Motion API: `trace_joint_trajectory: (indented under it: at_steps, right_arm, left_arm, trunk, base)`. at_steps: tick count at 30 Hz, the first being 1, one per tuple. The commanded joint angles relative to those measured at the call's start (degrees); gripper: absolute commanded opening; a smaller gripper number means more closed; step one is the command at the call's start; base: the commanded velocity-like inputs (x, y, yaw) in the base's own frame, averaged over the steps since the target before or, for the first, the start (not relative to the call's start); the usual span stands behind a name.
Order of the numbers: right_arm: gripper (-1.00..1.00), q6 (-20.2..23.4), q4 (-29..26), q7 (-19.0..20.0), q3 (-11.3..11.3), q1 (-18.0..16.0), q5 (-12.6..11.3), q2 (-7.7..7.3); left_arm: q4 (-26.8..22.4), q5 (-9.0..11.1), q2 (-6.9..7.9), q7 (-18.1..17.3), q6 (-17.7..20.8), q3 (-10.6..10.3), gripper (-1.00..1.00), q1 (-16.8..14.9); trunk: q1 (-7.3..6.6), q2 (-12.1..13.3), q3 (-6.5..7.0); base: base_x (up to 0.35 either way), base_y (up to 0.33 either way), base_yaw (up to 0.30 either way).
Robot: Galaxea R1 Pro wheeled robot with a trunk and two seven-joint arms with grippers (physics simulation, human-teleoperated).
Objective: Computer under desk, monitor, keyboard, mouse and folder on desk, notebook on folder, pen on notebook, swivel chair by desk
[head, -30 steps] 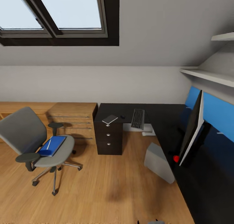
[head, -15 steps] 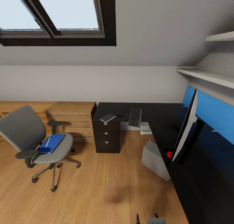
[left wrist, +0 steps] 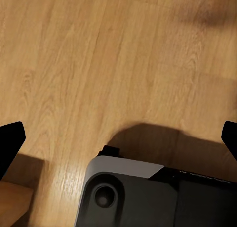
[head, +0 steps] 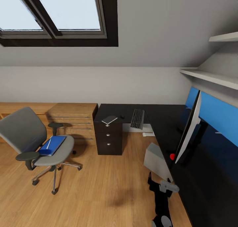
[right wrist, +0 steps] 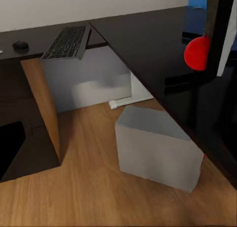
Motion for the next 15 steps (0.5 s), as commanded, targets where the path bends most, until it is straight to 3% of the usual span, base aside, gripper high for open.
trace_joint_trajectory:
  at_steps: [1, 3, 5, 6, 11, 15]
  right_arm:
    - [1.00, 1.33, -1.38, -0.31, -0.55, -0.05, -0.74, -0.03]
    - [1.00, 6.19, -5.80, -0.34, -2.45, -0.06, -4.06, -0.06]
    - [1.00, 7.76, -7.29, -0.36, -2.93, -0.06, -6.26, -0.12]
    - [1.00, 9.12, -8.62, -0.39, -3.35, -0.06, -9.23, -0.36]
    - [1.00, 10.18, -9.41, -0.40, -3.66, -0.06, -12.61, -2.72]
    - [1.00, 10.48, -9.41, -0.38, -4.66, -0.06, -15.40, -5.54]
  left_arm:
    - [0.01, 0.59, 0.05, 0.43, -0.27, -0.48, 1.00, -0.05]
    - [0.01, 0.58, 0.05, 0.43, -0.27, -0.48, 1.00, -0.05]
    - [0.01, 0.57, 0.05, 0.43, -0.27, -0.48, 1.00, -0.05]
    - [0.01, 0.56, 0.01, 0.43, -0.27, -0.48, 1.00, -0.05]
    - [0.01, 0.62, 0.02, 0.46, -0.40, -0.45, 1.00, -0.05]
    - [0.01, 0.69, 0.05, 0.50, -3.33, -0.25, 1.00, -0.05]
  trunk:
    - [0.03, -0.12, -0.13]
    - [0.03, -0.12, -0.13]
    - [0.03, -0.12, -0.13]
    - [0.03, -0.12, -0.13]
    - [0.03, -0.12, -0.13]
    - [0.03, -0.12, -0.13]
  base:
    - [0.000, 0.000, 0.000]
    - [0.000, 0.000, 0.000]
    - [0.000, 0.000, 0.000]
    - [0.000, 0.000, 0.000]
    - [0.000, 0.000, 0.000]
    - [0.000, 0.000, 0.000]
